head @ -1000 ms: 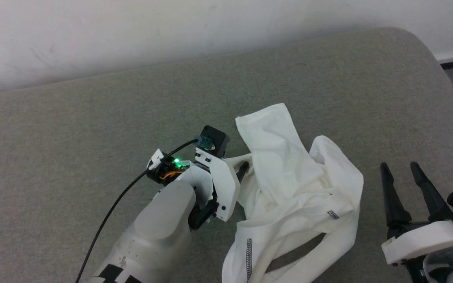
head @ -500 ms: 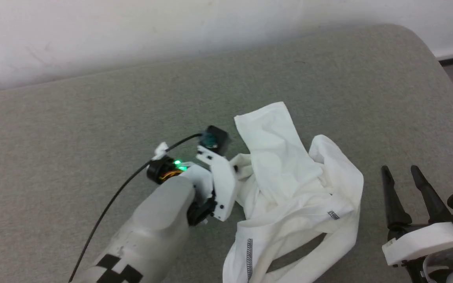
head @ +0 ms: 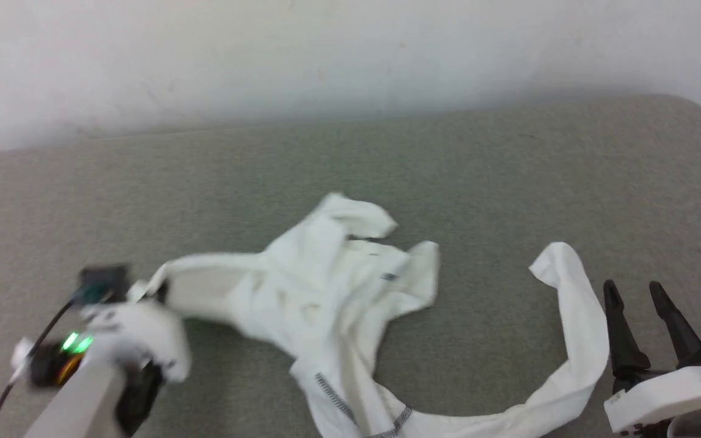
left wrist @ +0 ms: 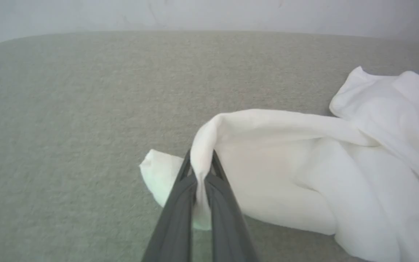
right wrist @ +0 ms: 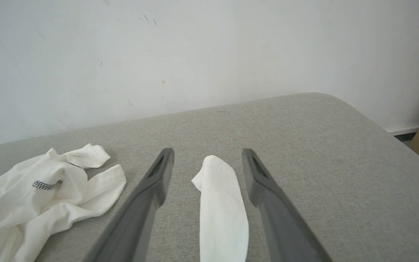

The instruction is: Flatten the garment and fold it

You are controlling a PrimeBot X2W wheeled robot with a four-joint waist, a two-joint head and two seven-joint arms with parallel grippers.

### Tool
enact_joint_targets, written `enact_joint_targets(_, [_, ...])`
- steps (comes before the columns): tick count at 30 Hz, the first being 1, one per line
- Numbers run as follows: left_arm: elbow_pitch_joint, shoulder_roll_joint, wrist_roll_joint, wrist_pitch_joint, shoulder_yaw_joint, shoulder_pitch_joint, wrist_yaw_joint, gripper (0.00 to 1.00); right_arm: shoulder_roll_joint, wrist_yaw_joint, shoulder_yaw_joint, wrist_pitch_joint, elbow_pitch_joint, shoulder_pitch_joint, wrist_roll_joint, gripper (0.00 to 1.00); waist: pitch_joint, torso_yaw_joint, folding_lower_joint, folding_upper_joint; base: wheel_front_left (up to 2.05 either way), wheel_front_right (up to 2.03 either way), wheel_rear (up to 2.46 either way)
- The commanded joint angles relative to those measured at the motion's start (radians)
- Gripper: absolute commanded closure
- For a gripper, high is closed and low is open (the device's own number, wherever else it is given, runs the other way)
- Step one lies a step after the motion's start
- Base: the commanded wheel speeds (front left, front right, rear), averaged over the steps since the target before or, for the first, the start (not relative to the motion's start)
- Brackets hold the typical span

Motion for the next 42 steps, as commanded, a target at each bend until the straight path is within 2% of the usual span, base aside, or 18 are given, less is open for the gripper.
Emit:
enact_joint_targets(1, [-0.076, 0.056, -0.041, 0.007, 0.054, 0.122, 0.069, 1.00, 0.002, -0.001, -0.004, -0.001, -0.007, 0.014, 0.010, 0.00, -0.030, 0.057, 0.0000, -0.0001, 0.00, 0.00, 0.00])
enact_joint_targets(5, [-0.236, 0.121, -0.109, 0.053, 0.129, 0.358, 0.200, 1.00, 0.002, -0.001, -0.007, -0.001, -0.006, 0.018, 0.013, 0.00, -0.032, 0.083, 0.0000, -0.0001, 0.00, 0.00, 0.00])
enact_joint_targets(8, [-0.345, 0.127, -0.156, 0.084, 0.153, 0.491, 0.249, 1.00, 0.002, -0.001, -0.007, -0.001, -0.005, 0.016, 0.010, 0.00, -0.032, 0.095, 0.0000, -0.0001, 0.00, 0.00, 0.00])
enact_joint_targets(9, [-0.374, 0.123, -0.171, 0.090, 0.158, 0.522, 0.256, 0.89, 0.002, -0.001, -0.004, -0.001, -0.005, 0.014, 0.009, 0.00, -0.033, 0.097, 0.0000, -0.0001, 0.00, 0.00, 0.00])
enact_joint_targets(10, [-0.399, 0.118, -0.181, 0.088, 0.164, 0.545, 0.263, 0.25, 0.002, -0.001, -0.002, -0.001, -0.004, 0.013, 0.008, 0.00, -0.035, 0.099, 0.0000, -0.0001, 0.00, 0.00, 0.00])
enact_joint_targets(11, [-0.422, 0.114, -0.183, 0.076, 0.168, 0.559, 0.269, 0.00, 0.002, -0.001, -0.001, 0.000, -0.003, 0.012, 0.007, 0.00, -0.039, 0.101, 0.0000, -0.0001, 0.00, 0.00, 0.00])
enact_joint_targets(14, [-0.463, 0.097, -0.182, 0.024, 0.178, 0.573, 0.260, 0.00, 0.002, -0.001, 0.010, 0.007, -0.001, 0.016, -0.001, 0.00, -0.055, 0.106, 0.0000, -0.0001, 0.00, 0.00, 0.00])
enact_joint_targets(18, [-0.496, 0.086, -0.123, -0.119, 0.186, 0.534, 0.230, 0.00, 0.002, -0.001, 0.051, 0.041, -0.011, 0.029, -0.023, 0.00, -0.072, 0.116, 0.0000, -0.0001, 0.00, 0.00, 0.00])
enact_joint_targets(19, [-0.496, 0.086, -0.123, -0.119, 0.186, 0.534, 0.230, 0.00, 0.002, -0.001, 0.051, 0.041, -0.011, 0.029, -0.023, 0.00, -0.072, 0.116, 0.0000, -0.0001, 0.00, 0.00, 0.00])
enact_joint_targets(22, [-0.499, 0.075, -0.080, -0.210, 0.186, 0.499, 0.199, 0.00, -0.002, -0.001, 0.126, 0.092, -0.022, 0.028, -0.042, 0.00, -0.081, 0.119, 0.0000, -0.0001, 0.00, 0.00, 0.00])
enact_joint_targets(25, [-0.507, 0.068, -0.010, -0.250, 0.180, 0.468, 0.180, 0.00, -0.054, -0.001, 0.259, 0.182, -0.019, 0.022, -0.029, 0.00, -0.090, 0.119, 0.0000, -0.0001, 0.00, 0.00, 0.00])
enact_joint_targets(33, [-0.554, 0.007, 0.142, -0.263, 0.207, 0.459, 0.146, 0.00, -0.286, -0.001, 0.702, 0.464, -0.012, -0.085, 0.137, 0.00, -0.089, 0.138, 0.0000, -0.0001, 0.00, 0.00, 0.00])
enact_joint_targets(37, [-0.552, -0.029, 0.178, -0.263, 0.222, 0.464, 0.125, 0.00, -0.365, -0.001, 0.898, 0.526, -0.003, -0.182, 0.227, 0.00, -0.079, 0.155, 0.0000, -0.0001, 0.00, 0.00, 0.00])
enact_joint_targets(42, [-0.542, -0.066, 0.210, -0.263, 0.240, 0.451, 0.097, 0.00, -0.412, -0.001, 1.083, 0.555, 0.076, -0.305, 0.295, 0.00, -0.052, 0.175, 0.0000, -0.0001, 0.00, 0.00, 0.00])
